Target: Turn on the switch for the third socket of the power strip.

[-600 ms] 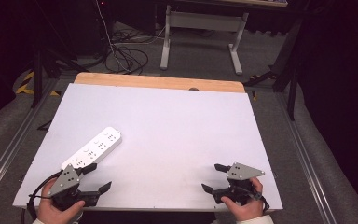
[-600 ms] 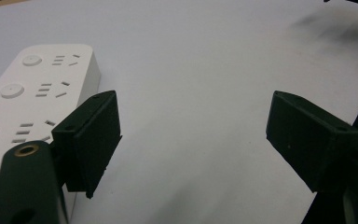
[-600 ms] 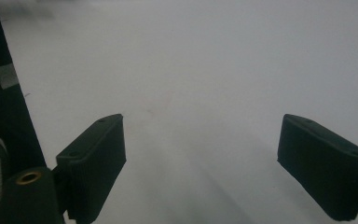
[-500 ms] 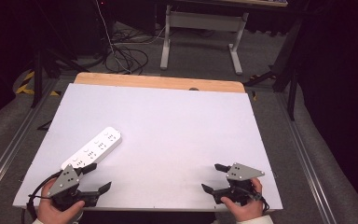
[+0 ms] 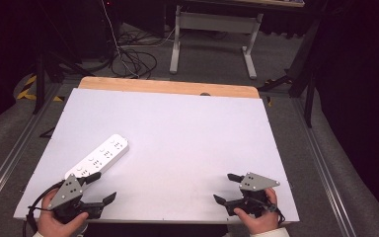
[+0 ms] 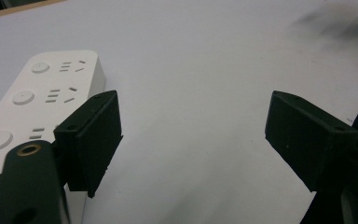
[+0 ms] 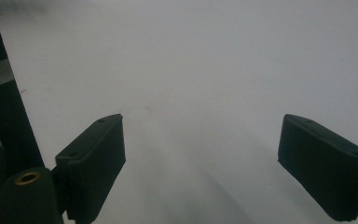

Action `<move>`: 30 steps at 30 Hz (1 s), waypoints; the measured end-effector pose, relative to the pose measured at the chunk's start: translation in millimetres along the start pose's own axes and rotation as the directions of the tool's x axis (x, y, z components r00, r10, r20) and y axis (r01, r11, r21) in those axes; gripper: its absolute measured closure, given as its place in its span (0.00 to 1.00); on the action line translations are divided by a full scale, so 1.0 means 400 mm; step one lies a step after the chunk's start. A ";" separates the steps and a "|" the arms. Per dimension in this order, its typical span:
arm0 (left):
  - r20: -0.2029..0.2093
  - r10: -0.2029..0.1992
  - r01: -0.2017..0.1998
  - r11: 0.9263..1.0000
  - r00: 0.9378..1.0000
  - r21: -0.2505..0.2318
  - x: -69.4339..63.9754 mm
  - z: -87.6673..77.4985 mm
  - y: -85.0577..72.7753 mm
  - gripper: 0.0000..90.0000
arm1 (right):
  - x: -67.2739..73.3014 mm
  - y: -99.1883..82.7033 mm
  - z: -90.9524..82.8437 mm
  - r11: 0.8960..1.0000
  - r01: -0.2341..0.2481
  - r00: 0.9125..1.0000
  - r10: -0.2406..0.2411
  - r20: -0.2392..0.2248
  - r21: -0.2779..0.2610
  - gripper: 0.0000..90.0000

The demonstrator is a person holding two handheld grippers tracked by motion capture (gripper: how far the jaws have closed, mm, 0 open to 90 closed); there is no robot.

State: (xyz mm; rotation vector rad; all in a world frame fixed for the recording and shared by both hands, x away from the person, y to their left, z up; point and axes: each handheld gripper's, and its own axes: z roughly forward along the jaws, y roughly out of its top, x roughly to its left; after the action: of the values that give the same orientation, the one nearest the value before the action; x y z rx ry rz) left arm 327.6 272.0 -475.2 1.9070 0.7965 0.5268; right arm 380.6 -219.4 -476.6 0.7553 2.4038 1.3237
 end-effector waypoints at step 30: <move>0.029 -0.001 0.000 0.999 1.000 0.034 0.006 -0.049 0.084 0.34 | 0.001 0.000 0.003 1.000 -0.004 1.000 0.004 -0.001 0.006 0.16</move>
State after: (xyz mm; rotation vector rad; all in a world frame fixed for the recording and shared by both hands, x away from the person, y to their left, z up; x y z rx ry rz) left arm 326.5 275.0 -436.3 1.9417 0.7915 0.4872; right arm 381.0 -218.4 -477.1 0.7617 2.4091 1.3192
